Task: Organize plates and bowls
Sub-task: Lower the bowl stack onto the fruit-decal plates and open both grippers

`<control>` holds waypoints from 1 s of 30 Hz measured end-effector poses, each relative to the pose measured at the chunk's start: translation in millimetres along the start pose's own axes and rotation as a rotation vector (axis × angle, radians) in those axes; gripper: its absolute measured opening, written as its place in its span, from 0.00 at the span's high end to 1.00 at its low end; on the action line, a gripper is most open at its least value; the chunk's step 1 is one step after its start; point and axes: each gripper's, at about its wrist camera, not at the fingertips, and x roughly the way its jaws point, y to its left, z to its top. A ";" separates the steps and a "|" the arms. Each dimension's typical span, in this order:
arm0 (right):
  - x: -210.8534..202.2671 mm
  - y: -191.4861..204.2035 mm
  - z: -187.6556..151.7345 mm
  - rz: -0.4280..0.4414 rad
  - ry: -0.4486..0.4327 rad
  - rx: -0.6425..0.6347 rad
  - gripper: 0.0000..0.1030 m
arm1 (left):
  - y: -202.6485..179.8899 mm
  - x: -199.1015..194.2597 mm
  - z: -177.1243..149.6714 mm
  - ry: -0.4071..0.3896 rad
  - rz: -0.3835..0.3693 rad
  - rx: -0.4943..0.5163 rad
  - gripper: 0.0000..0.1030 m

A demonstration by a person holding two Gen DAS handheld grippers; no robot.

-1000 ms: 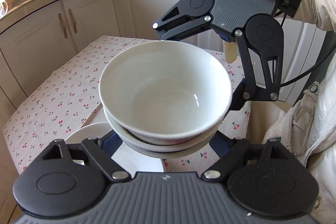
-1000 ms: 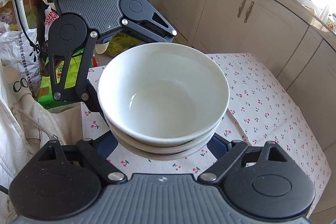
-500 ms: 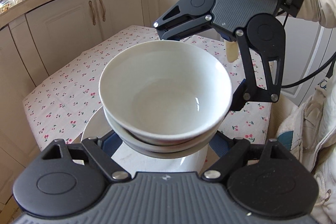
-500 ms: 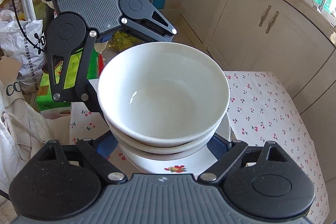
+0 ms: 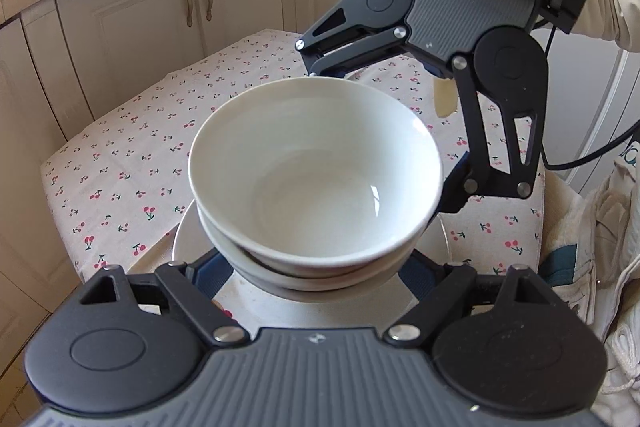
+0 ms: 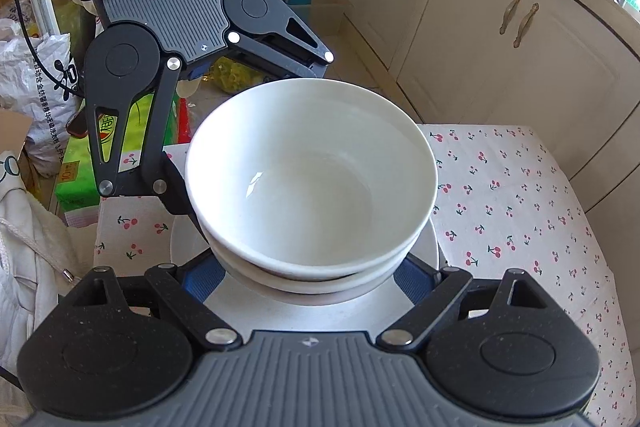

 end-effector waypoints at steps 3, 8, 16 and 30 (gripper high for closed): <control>2.0 -0.4 -1.1 0.007 0.001 0.010 0.10 | 3.4 3.4 -0.6 0.007 -0.007 -0.006 0.15; 6.8 -4.8 -2.3 0.014 0.002 0.019 0.10 | 2.6 1.8 -1.5 0.015 -0.010 -0.014 0.15; 9.6 -10.9 -5.8 0.027 -0.006 0.046 0.10 | 3.5 1.2 -1.7 0.014 -0.016 -0.018 0.15; 8.5 -7.9 -9.1 -0.006 -0.019 0.070 0.05 | -1.7 1.6 -4.0 0.015 0.024 -0.009 0.11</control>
